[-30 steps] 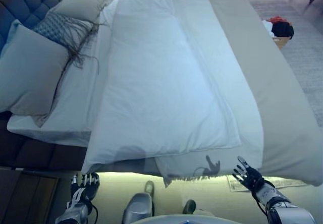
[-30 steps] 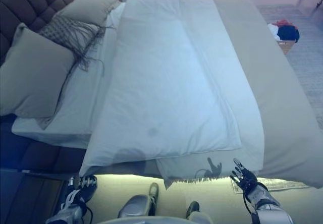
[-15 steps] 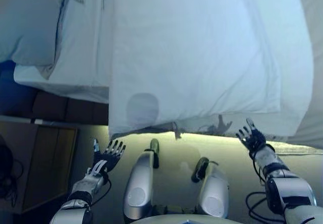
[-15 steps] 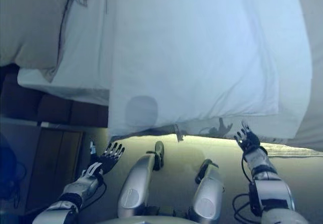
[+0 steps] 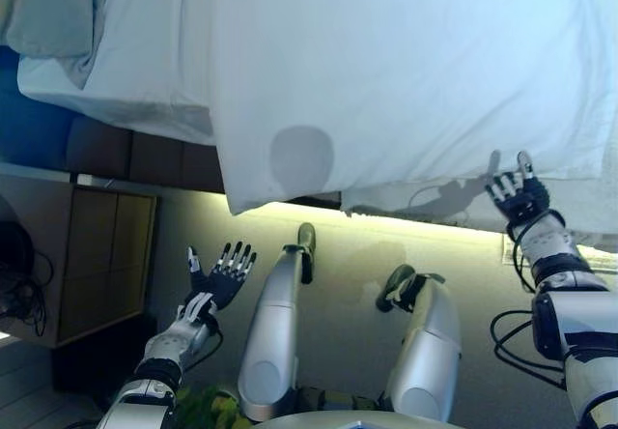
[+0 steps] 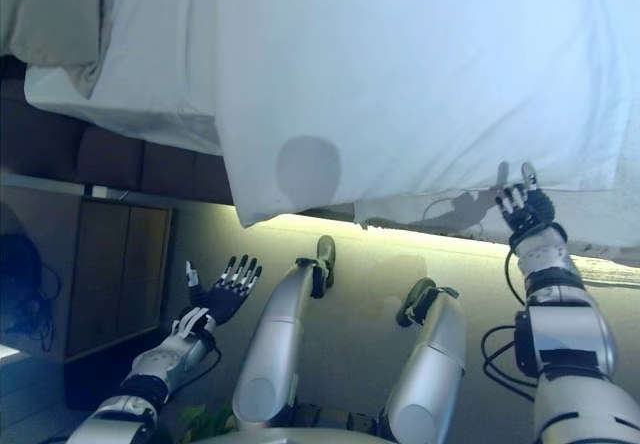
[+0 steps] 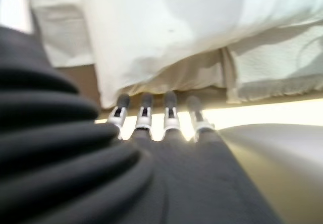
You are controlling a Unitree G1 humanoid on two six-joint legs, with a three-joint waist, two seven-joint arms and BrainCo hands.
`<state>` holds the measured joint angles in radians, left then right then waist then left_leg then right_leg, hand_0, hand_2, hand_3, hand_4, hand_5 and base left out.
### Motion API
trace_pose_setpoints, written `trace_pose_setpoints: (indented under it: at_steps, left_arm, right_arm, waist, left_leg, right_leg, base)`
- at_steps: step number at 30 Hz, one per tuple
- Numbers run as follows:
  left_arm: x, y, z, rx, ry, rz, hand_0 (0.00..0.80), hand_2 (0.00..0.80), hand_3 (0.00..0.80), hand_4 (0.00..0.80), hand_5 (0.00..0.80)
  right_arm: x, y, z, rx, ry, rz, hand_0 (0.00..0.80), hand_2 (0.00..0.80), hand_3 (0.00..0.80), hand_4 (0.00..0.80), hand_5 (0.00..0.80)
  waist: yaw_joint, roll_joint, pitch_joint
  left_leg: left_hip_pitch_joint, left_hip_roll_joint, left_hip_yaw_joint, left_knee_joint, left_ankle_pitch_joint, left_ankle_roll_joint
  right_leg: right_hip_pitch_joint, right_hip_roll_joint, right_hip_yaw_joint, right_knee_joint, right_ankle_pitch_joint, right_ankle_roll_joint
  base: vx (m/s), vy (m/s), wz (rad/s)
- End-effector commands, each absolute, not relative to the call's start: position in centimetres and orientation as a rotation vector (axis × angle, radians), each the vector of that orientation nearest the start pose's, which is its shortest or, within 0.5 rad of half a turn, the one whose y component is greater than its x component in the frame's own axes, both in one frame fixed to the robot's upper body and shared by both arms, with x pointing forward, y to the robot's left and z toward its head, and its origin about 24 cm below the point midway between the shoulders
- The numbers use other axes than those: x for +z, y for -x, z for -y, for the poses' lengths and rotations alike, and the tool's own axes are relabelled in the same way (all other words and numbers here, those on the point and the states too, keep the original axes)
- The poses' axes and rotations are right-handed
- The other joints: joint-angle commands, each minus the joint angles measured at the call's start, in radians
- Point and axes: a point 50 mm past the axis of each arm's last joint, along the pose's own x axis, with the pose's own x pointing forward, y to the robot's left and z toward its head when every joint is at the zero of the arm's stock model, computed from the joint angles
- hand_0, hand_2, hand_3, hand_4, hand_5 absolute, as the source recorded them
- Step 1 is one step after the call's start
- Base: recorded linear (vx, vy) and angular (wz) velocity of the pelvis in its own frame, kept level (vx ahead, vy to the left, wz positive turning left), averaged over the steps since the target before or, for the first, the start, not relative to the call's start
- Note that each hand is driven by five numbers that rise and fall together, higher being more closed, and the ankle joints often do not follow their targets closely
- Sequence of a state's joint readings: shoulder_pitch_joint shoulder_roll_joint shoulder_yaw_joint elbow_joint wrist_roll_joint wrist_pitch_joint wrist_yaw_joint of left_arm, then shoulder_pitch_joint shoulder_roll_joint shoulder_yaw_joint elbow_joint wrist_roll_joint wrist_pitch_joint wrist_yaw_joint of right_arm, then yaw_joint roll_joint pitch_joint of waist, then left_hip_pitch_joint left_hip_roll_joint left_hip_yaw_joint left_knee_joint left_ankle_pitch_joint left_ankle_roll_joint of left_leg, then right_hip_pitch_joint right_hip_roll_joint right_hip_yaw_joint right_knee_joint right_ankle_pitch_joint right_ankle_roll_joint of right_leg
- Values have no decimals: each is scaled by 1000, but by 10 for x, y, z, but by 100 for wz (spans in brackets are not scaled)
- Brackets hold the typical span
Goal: Make the bed neatly
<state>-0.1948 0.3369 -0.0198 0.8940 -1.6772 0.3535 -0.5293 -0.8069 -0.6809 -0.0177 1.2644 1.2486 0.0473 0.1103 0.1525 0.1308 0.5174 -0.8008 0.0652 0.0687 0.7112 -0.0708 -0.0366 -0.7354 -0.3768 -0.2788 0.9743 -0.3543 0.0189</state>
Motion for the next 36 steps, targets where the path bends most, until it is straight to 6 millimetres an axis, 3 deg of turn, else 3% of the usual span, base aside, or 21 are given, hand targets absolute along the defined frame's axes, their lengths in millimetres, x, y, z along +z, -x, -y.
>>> trace_pose_setpoints:
  at_steps: [1, 7, 14, 15, 16, 25, 31, 36]
  left_arm:
    - [-50, -234, -249, 15, 1523, -177, 0, 0, 0, 0, 0]
    - [-41, -229, -264, -5, 1530, -89, 0, 0, 0, 0, 0]
    - [-46, -215, -268, -3, 1523, -97, 0, 0, 0, 0, 0]
    - [-46, -215, -268, -2, 1525, -99, 0, 0, 0, 0, 0]
    - [-45, -215, -267, -5, 1524, -101, 0, 0, 0, 0, 0]
    - [-42, -214, -276, -4, 1512, -103, 0, 0, 0, 0, 0]
    - [-45, -214, -276, -5, 1502, -113, 0, 0, 0, 0, 0]
    - [-47, -216, -273, -2, 1502, -108, 0, 0, 0, 0, 0]
  right_arm:
    - [133, -338, 380, -516, -747, 68, 0, 0, 0, 0, 0]
    - [185, -343, 389, -500, -698, 196, 0, 0, 0, 0, 0]
    - [229, -350, 384, -391, -621, 351, 0, 0, 0, 0, 0]
    - [232, -350, 384, -383, -600, 363, 311, 311, 311, 311, 311]
    - [233, -350, 383, -379, -570, 362, 800, 800, 800, 800, 800]
    - [209, -346, 387, -364, -452, 193, 800, 800, 800, 800, 800]
    - [174, -346, 379, -328, -458, 56, 800, 800, 800, 800, 800]
    - [133, -346, 362, -270, -477, -60, 800, 800, 800, 800, 800]
  waist:
    - [12, 32, 3]
    - [34, 56, 3]
    - [48, 53, 3]
    - [48, 50, 3]
    - [48, 47, 2]
    - [47, 27, 2]
    - [44, 17, 2]
    - [43, 4, -15]
  left_leg:
    - [34, -18, 13, 68, -161, 19]
    - [6, -31, 8, 71, -148, 18]
    - [17, -28, 3, 70, -146, 14]
    - [21, -26, 2, 68, -144, 13]
    - [25, -25, 1, 66, -142, 13]
    - [72, -12, -5, 48, -129, 9]
    - [135, -11, -4, -9, -109, -1]
    - [217, -4, 1, -96, -81, -12]
  right_leg:
    - [-41, 7, 78, -47, 112, 52]
    - [-76, 3, 78, -18, 102, 44]
    - [-61, 4, 64, -8, 90, 35]
    - [-57, 5, 62, -9, 91, 35]
    - [-52, 5, 60, -11, 92, 34]
    - [6, 3, 33, -33, 101, 33]
    - [74, 10, 17, -95, 119, 37]
    - [155, 15, 4, -191, 151, 53]
  base:
    - [15, -2, 11]
    - [21, -15, 8]
    - [41, -38, 2]
    - [37, -40, -1]
    - [37, -37, -1]
    - [28, -23, -2]
    - [22, 4, -5]
    - [31, 40, -6]
